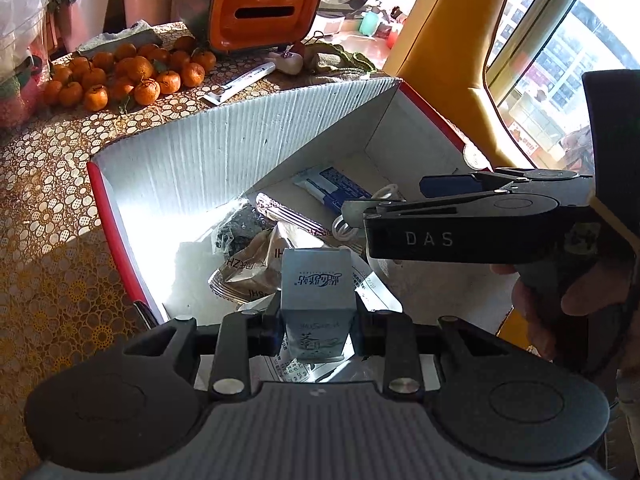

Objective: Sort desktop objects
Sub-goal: 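Open the left tool to drop the carton while the right tool releases the cable in the box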

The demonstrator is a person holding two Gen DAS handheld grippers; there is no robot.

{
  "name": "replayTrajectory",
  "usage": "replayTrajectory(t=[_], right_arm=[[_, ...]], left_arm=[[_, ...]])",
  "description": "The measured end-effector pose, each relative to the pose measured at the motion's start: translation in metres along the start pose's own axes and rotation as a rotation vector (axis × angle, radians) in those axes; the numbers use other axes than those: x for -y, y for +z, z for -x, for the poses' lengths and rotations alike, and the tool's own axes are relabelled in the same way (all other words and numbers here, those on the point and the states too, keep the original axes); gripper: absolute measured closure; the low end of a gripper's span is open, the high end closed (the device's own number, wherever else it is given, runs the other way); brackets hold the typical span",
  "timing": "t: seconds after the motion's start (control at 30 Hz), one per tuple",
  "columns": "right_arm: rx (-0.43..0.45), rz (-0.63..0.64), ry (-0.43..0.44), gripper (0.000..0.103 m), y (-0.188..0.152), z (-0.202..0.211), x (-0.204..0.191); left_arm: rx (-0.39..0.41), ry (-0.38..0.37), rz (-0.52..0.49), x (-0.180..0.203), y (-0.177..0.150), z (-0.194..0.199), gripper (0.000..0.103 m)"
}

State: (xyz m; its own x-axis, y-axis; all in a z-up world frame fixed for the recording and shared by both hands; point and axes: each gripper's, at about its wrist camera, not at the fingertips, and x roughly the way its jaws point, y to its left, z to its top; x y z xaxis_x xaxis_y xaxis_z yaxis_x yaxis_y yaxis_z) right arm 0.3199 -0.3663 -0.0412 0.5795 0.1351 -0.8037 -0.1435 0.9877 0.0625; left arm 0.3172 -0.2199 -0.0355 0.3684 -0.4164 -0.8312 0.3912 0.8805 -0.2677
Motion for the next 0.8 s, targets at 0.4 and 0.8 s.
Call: replayTrajectory(t=[0.4,0.8], right_arm=[[0.037,-0.002,0.008,0.021,-0.006,0.030,0.003],[0.078,-0.014,0.037,0.020,-0.020,0.066,0.010]], left_arm=[[0.033,0.055,0.019,0.002,-0.002,0.020,0.023],[0.089,0.074,-0.007,0.010,-0.018,0.048,0.023]])
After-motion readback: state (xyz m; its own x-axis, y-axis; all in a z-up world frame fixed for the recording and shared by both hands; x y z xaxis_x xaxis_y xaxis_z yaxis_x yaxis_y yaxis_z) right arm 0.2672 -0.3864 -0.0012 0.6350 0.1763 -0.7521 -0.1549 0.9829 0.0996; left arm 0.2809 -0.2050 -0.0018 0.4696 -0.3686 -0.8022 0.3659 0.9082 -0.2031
